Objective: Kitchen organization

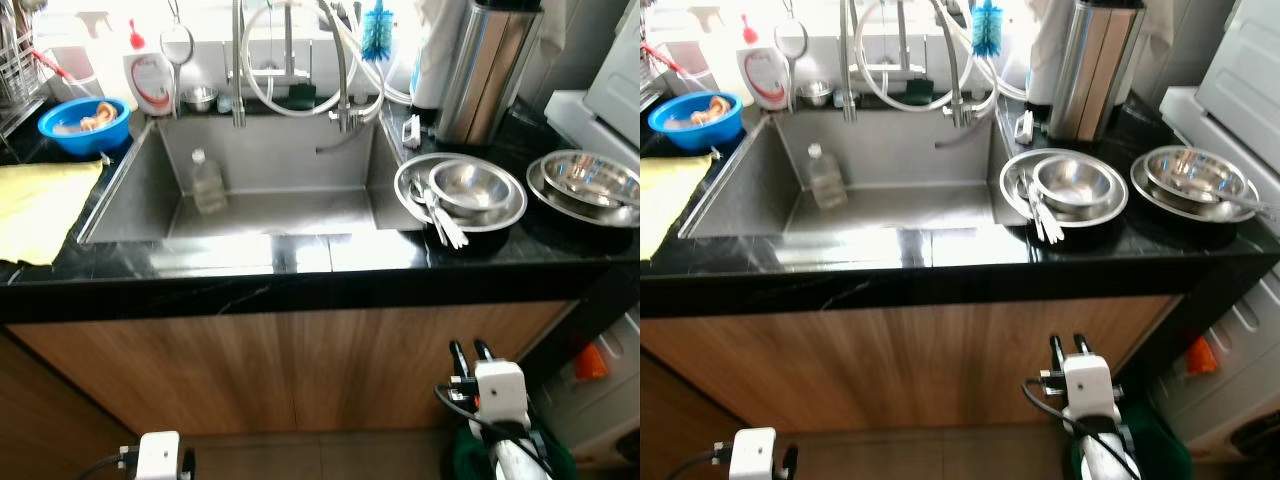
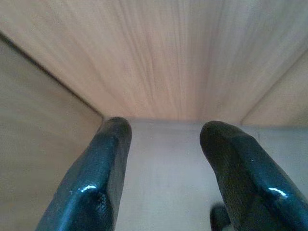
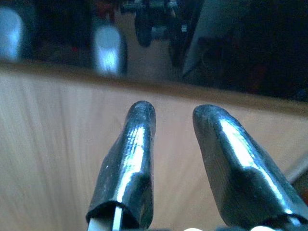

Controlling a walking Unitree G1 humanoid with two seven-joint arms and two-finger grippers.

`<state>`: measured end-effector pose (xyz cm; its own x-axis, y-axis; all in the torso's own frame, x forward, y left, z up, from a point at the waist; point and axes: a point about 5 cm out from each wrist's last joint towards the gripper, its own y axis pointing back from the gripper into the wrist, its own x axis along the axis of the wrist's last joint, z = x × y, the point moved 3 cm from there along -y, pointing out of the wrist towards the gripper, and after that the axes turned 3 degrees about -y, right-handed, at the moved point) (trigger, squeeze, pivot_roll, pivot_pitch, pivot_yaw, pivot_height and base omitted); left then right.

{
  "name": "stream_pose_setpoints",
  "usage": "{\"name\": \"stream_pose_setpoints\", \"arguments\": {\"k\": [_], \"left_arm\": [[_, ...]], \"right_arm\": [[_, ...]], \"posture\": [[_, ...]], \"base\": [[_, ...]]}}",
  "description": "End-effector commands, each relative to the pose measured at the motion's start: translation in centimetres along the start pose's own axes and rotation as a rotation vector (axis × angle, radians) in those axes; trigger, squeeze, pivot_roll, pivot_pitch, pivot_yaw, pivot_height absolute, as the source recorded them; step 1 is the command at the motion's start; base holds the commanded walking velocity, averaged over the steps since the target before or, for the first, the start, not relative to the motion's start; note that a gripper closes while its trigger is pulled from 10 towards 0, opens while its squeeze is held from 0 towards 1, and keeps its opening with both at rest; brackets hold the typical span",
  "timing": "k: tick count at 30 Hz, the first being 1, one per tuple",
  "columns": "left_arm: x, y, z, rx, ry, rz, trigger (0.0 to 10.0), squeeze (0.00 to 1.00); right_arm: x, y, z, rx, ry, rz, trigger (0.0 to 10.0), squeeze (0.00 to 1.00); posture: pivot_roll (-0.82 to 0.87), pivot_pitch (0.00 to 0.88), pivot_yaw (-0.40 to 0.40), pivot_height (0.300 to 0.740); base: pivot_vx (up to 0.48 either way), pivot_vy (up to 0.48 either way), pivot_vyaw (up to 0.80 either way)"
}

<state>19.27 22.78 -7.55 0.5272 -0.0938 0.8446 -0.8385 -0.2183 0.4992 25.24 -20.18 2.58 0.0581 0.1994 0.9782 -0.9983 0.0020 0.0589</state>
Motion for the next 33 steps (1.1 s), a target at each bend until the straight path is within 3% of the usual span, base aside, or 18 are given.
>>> {"name": "stream_pose_setpoints", "arguments": {"k": [1, 10, 13, 17, 19, 20, 21, 25, 26, 29, 31, 32, 33], "left_arm": [[0.8, 0.2, -0.9, 0.045, 0.029, 0.059, 10.0, 0.0], [2.0, 0.1, -0.9, 0.085, 0.03, 0.123, 10.0, 0.0], [5.5, 0.3, -1.8, 0.143, 0.058, 0.282, 10.0, 0.0], [9.4, 2.0, -3.9, 0.279, 0.169, 0.438, 10.0, 0.0], [11.3, 3.0, -4.0, 0.292, 0.164, 0.516, 10.0, 0.0], [11.3, 3.0, -4.0, 0.292, 0.164, 0.516, 10.0, 0.0], [13.2, 3.9, -4.0, 0.295, 0.142, 0.589, 10.0, 0.0], [15.4, 5.6, -4.3, 0.319, 0.145, 0.649, 10.0, 0.0], [16.8, 6.5, -4.5, 0.326, 0.144, 0.697, 10.0, 0.0], [18.0, 7.1, -4.4, 0.325, 0.143, 0.726, 10.0, 0.0], [20.4, 7.5, -3.2, 0.273, 0.047, 0.81, 10.0, 0.0], [22.3, 7.9, -1.8, 0.215, -0.064, 0.886, 10.0, 0.0], [23.1, 8.1, -1.6, 0.21, -0.056, 0.907, 10.0, 0.0]], "right_arm": [[1.2, 0.2, -0.4, 0.002, -0.021, 0.031, 10.0, 0.0], [4.5, -0.1, -0.3, -0.024, -0.027, 0.11, 10.0, 0.0], [6.0, -0.8, 0.6, -0.068, -0.032, 0.139, 10.0, 0.0], [6.6, -0.7, 1.1, -0.085, -0.026, 0.135, 10.0, 0.0], [6.8, -0.7, 1.2, -0.088, -0.024, 0.134, 10.0, 0.0], [6.8, -0.7, 1.2, -0.088, -0.024, 0.134, 10.0, 0.0], [7.0, -0.8, 1.1, -0.087, -0.028, 0.135, 10.0, 0.0], [7.1, -0.9, 1.0, -0.086, -0.031, 0.12, 10.0, 0.0], [7.2, -1.0, 1.1, -0.093, -0.032, 0.123, 10.0, 0.0], [7.4, -1.0, 1.2, -0.099, -0.033, 0.122, 10.0, 0.0], [7.4, -1.2, 1.2, -0.109, -0.032, 0.121, 10.0, 0.0], [7.5, -1.4, 1.2, -0.111, -0.027, 0.124, 10.0, 0.0], [7.6, -1.4, 1.2, -0.118, -0.032, 0.128, 10.0, 0.0]], "posture": [[-0.09, 0.0, 0.033, 0.74], [-0.11, 0.0, 0.03, 0.74], [-0.12, 0.0, 0.028, 0.74], [-0.11, 0.0, 0.018, 0.74], [-0.1, 0.0, 0.013, 0.74], [-0.1, 0.0, 0.013, 0.74], [-0.09, 0.0, 0.01, 0.74], [-0.08, 0.0, 0.007, 0.74], [-0.08, 0.0, 0.007, 0.74], [-0.07, 0.0, 0.003, 0.74], [-0.07, 0.0, 0.004, 0.74], [-0.08, 0.0, 0.004, 0.74], [-0.08, 0.0, 0.0, 0.74]], "base": [[0.0, 0.0, 0.0], [0.0, 0.0, 0.0], [0.0, 0.0, 0.0], [0.0, 0.0, 0.0], [0.0, 0.0, 0.0], [0.0, 0.0, 0.0], [0.0, 0.0, 0.0], [0.0, 0.0, 0.0], [0.0, 0.0, 0.0], [0.0, 0.0, 0.0], [0.0, 0.0, 0.0], [0.0, 0.0, 0.0], [0.0, 0.0, 0.0]]}}
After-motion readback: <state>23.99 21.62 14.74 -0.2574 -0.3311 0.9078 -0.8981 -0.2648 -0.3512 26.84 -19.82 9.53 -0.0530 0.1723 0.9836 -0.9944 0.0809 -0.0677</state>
